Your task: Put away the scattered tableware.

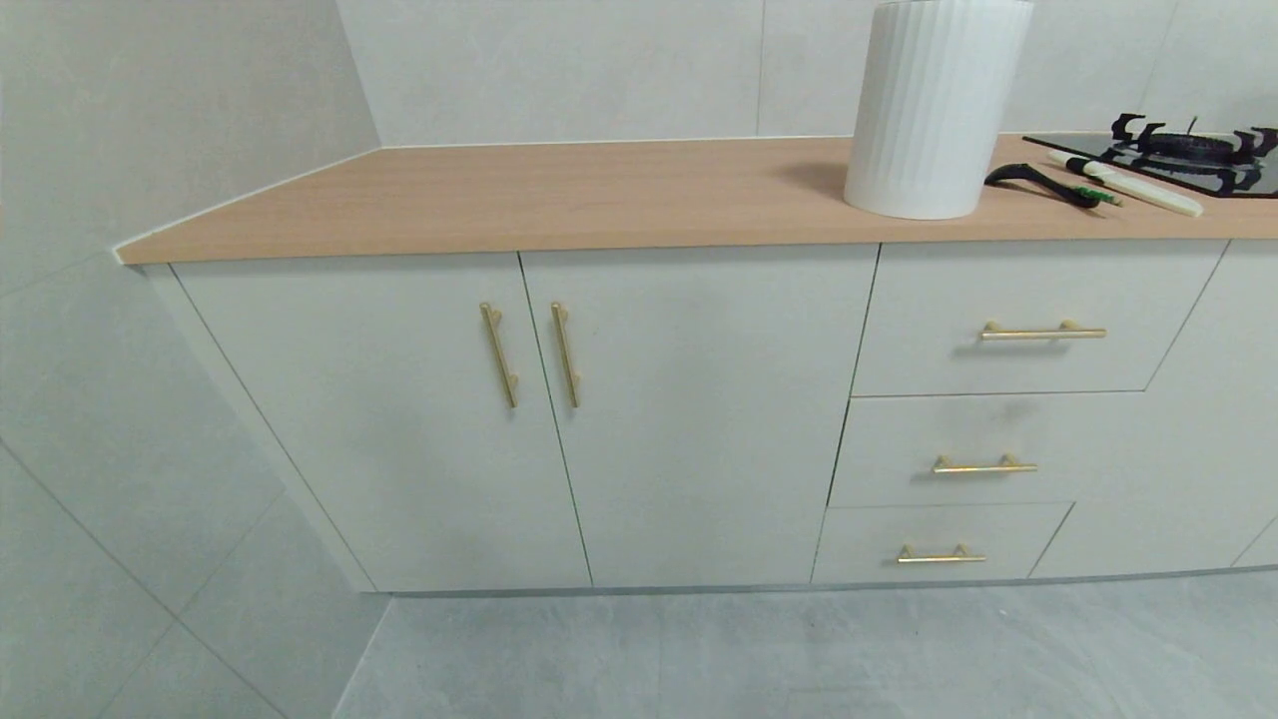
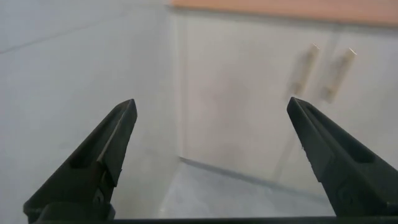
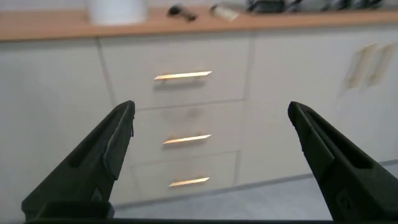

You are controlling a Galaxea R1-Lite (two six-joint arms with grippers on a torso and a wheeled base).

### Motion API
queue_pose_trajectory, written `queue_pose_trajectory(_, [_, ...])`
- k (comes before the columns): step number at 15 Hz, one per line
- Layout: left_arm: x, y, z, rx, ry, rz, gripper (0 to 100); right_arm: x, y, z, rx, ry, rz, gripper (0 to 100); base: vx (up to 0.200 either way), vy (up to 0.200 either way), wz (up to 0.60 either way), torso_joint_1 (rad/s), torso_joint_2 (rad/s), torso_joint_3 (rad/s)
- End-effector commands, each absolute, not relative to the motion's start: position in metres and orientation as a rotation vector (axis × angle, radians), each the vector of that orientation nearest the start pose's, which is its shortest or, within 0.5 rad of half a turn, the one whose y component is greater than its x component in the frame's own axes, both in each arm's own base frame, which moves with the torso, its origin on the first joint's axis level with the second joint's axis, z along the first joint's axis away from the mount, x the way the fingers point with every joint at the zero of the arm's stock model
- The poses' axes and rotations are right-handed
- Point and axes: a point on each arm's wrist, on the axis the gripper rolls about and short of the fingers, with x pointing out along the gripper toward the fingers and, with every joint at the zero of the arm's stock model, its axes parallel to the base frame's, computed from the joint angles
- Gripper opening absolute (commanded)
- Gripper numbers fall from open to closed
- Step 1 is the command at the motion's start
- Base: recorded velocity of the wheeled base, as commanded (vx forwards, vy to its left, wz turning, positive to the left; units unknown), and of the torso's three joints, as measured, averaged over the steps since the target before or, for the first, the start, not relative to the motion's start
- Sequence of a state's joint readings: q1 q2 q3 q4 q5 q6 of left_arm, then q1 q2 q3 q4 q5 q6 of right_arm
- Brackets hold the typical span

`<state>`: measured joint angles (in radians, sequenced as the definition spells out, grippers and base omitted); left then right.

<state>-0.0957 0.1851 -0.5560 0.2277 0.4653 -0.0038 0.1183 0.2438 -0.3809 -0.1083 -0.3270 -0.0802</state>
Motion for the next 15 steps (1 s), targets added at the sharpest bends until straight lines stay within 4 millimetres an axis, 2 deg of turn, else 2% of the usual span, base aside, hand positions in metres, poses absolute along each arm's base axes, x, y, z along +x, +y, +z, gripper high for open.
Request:
queue_pose_trajectory(1, [-0.087, 0.01, 0.177, -0.035, -0.251, 0.451, 100, -0.066, -0.007, 0.176, -0.036, -0.386, -0.287, 100, 0.0, 0.0, 0.0, 0.0, 0.0, 0.0])
queue_pose_trajectory(2, [-0.081, 0.01, 0.169, -0.046, -0.222, 0.463, 100, -0.064, -0.006, 0.166, -0.046, -0.372, -0.262, 100, 0.0, 0.0, 0.0, 0.0, 0.0, 0.0])
queue_pose_trajectory(5, [-0.065, 0.01, 0.146, -0.055, -0.132, 0.487, 100, -0.042, -0.006, 0.128, -0.05, -0.223, -0.258, 100, 0.0, 0.0, 0.0, 0.0, 0.0, 0.0])
queue_pose_trajectory(6, [-0.053, 0.01, 0.129, -0.046, -0.09, 0.47, 100, -0.031, -0.006, 0.102, -0.062, -0.127, -0.249, 100, 0.0, 0.0, 0.0, 0.0, 0.0, 0.0])
queue_pose_trajectory(7, [-0.04, 0.009, 0.115, -0.045, -0.127, 0.411, 100, -0.024, -0.005, 0.082, -0.072, -0.056, -0.216, 100, 0.0, 0.0, 0.0, 0.0, 0.0, 0.0])
queue_pose_trajectory(9, [-0.027, 0.007, 0.1, 0.043, -0.224, 0.324, 100, -0.023, -0.003, 0.081, -0.05, -0.048, -0.136, 100, 0.0, 0.0, 0.0, 0.0, 0.0, 0.0])
queue_pose_trajectory(15, [-0.023, 0.004, 0.08, 0.058, -0.038, 0.175, 100, -0.023, -0.001, 0.08, -0.039, -0.047, -0.021, 100, 0.0, 0.0, 0.0, 0.0, 0.0, 0.0])
